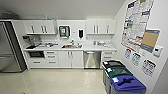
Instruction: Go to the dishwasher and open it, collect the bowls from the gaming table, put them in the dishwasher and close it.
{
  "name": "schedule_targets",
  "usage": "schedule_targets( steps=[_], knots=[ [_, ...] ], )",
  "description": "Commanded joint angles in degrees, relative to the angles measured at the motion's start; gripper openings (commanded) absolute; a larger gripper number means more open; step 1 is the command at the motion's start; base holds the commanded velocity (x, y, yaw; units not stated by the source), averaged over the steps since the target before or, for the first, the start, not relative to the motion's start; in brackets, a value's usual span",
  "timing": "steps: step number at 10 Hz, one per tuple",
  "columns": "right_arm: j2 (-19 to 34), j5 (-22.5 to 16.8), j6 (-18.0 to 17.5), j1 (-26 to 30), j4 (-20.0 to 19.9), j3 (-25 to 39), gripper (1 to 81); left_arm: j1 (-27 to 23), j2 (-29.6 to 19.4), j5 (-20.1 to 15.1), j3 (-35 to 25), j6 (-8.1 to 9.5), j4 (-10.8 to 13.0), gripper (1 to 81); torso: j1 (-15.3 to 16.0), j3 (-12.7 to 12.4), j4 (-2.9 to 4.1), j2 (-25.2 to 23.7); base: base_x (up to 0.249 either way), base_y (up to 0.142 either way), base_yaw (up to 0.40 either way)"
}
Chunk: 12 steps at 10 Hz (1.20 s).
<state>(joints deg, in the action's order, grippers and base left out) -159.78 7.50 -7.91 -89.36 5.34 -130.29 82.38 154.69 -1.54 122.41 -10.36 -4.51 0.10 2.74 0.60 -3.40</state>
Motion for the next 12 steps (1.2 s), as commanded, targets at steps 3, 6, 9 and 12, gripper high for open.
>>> schedule_targets(
  steps=[3, 6, 9, 12],
  knots=[
    [0.67, -2.66, 0.35, 2.82, 0.99, 0.67, 81.1, -3.41, -1.04, -3.12, -0.85, -0.18, -0.41, 81.1, 0.0, 0.0, 0.0, 0.0, 0.157, 0.0, 0.0],
    [0.67, -2.66, 0.35, 2.82, 0.99, 0.67, 81.1, -3.41, -1.13, -3.12, -0.85, -0.18, -0.41, 81.1, 0.02, 0.0, 0.0, 0.0, 0.139, 0.0, 0.0],
    [0.75, -2.66, 0.35, 2.82, 0.99, 0.75, 81.1, -3.41, -1.04, -3.12, -0.85, -0.18, -0.41, 81.1, 0.02, 0.0, 0.0, 0.0, 0.118, 0.0, 0.0],
    [0.67, -2.66, 0.35, 2.9, 0.99, 0.75, 81.1, -3.49, -1.04, -3.12, -0.85, -0.18, -0.41, 81.1, 0.0, 0.0, 0.0, 0.0, 0.121, 0.0, 0.0]
  ],
)
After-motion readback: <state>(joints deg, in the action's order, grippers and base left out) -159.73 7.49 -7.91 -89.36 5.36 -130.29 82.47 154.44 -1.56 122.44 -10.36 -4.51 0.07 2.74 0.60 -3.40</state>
